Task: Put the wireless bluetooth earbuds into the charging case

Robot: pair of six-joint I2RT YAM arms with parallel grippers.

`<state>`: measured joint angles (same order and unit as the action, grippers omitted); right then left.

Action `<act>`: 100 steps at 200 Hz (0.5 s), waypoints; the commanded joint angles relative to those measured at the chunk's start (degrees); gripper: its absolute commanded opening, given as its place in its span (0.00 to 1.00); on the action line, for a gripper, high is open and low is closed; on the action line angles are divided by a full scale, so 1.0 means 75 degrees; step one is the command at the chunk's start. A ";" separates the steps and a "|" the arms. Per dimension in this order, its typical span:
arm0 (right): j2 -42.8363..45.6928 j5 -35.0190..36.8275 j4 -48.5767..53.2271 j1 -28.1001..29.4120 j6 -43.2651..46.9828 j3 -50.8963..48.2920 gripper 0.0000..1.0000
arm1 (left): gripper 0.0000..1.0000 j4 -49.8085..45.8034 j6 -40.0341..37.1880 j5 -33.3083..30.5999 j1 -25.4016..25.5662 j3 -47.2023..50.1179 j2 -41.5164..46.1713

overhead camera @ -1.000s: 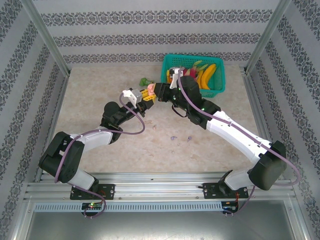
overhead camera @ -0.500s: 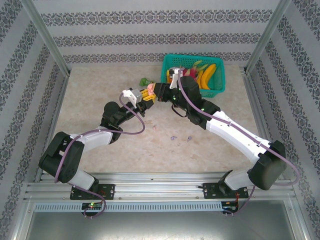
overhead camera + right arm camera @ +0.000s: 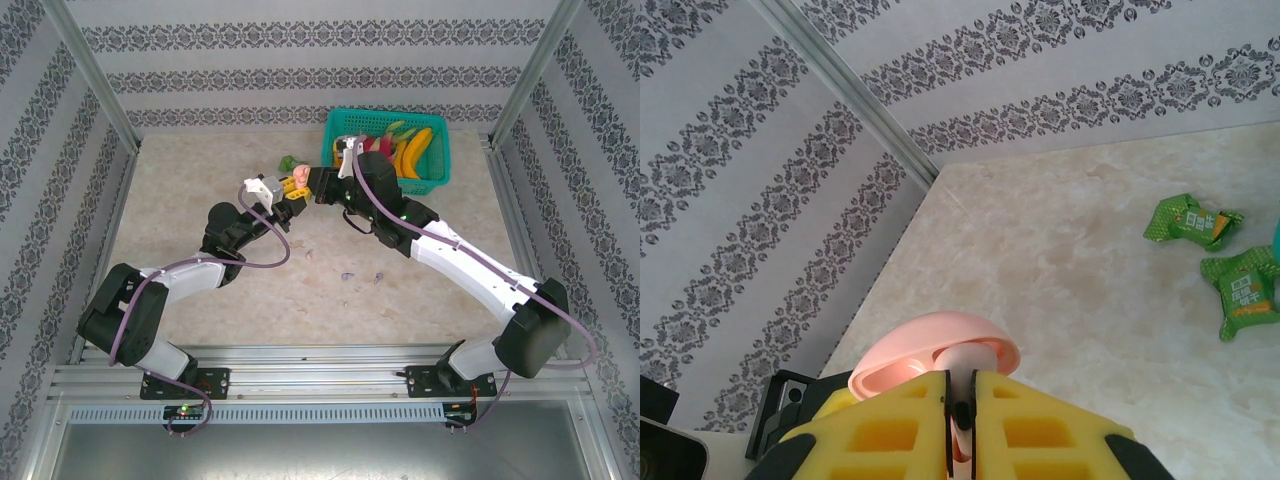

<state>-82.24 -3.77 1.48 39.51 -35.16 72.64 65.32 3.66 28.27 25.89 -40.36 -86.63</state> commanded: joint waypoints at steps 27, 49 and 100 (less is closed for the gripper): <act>-0.0273 -0.0374 0.0309 0.0147 0.0279 0.0082 0.13 | 0.00 0.0345 0.0038 0.0215 0.0158 -0.0314 0.0149; -0.0240 -0.0354 0.0307 0.0150 0.0268 0.0065 0.14 | 0.00 0.0373 0.0039 0.0187 0.0161 -0.0305 0.0113; 0.0059 -0.0207 0.0353 0.0008 0.0138 0.0041 0.33 | 0.00 0.0408 0.0039 0.0170 0.0159 -0.0256 0.0120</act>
<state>-82.65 -4.32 1.91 39.62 -34.22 72.64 64.45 3.66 28.23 25.91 -40.42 -86.65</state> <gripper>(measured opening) 0.303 0.209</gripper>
